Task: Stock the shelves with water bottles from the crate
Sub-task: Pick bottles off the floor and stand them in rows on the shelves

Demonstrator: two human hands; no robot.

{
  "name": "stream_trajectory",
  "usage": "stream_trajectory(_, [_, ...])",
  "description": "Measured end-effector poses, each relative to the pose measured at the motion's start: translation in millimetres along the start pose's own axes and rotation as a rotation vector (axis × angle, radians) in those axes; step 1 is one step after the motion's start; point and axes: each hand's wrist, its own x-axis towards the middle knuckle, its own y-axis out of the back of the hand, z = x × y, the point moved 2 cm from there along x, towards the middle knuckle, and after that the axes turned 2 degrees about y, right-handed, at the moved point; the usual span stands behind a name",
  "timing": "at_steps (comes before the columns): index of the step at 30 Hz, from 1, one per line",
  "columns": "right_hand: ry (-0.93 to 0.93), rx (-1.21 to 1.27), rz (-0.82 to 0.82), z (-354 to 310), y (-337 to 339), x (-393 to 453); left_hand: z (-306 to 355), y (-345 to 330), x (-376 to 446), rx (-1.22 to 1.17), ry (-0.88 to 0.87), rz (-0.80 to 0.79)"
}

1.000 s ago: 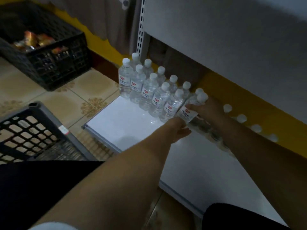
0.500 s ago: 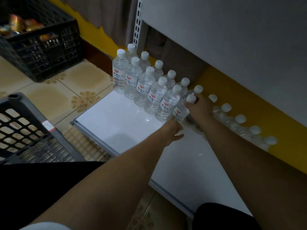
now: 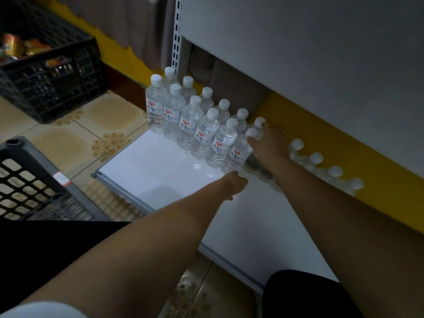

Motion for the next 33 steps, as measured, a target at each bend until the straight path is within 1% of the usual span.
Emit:
stream_trajectory(2, [0.022, -0.026, -0.024, -2.2, 12.2, -8.8, 10.6, -5.2, -16.4, 0.368, -0.1, 0.075])
stream_trajectory(3, [0.043, -0.033, -0.037, -1.5, 22.9, -17.6, 16.7, -10.9, -29.8, 0.482, -0.174, 0.094])
stream_trajectory(5, [0.083, -0.065, -0.066, 4.5, 50.7, -40.5, 26.2, -28.4, -58.6, 0.617, -0.284, 0.072])
stream_trajectory(7, [0.069, -0.095, -0.088, 16.3, 84.7, -65.9, 34.7, -51.0, -89.1, 0.703, -0.381, 0.037])
stream_trajectory(10, [0.017, -0.091, -0.075, 40.2, 143.4, -111.9, 50.0, -88.1, -139.8, 0.804, -0.534, -0.022])
stream_trajectory(13, [-0.066, -0.033, -0.056, 66.7, 203.0, -166.5, 69.3, -128.2, -189.9, 0.903, -0.611, -0.068])
stream_trajectory(15, [-0.142, -0.012, -0.036, 86.7, 235.8, -207.9, 80.4, -158.6, -218.1, 0.899, -0.626, -0.067])
stream_trajectory(17, [-0.229, -0.002, 0.0, 111.0, 262.4, -262.0, 83.3, -196.8, -247.7, 0.957, -0.671, -0.094])
stream_trajectory(19, [-0.307, 0.022, 0.047, 141.5, 281.9, -323.8, 77.4, -241.8, -275.9, 1.043, -0.753, -0.156])
stream_trajectory(23, [-0.528, 0.036, 0.123, 198.8, 316.6, -460.7, 34.7, -340.5, -346.1, 1.167, -0.799, -0.342])
stream_trajectory(27, [-0.795, 0.123, 0.201, 230.6, 335.8, -599.8, -34.7, -433.4, -419.5, 1.361, -0.833, -0.611])
stream_trajectory(30, [-0.965, 0.199, 0.221, 246.8, 319.1, -684.4, -99.1, -479.4, -452.3, 1.525, -0.745, -0.801])
stream_trajectory(33, [-1.096, 0.211, 0.16, 275.1, 264.3, -751.0, -164.8, -503.2, -462.1, 1.641, -0.619, -0.923])
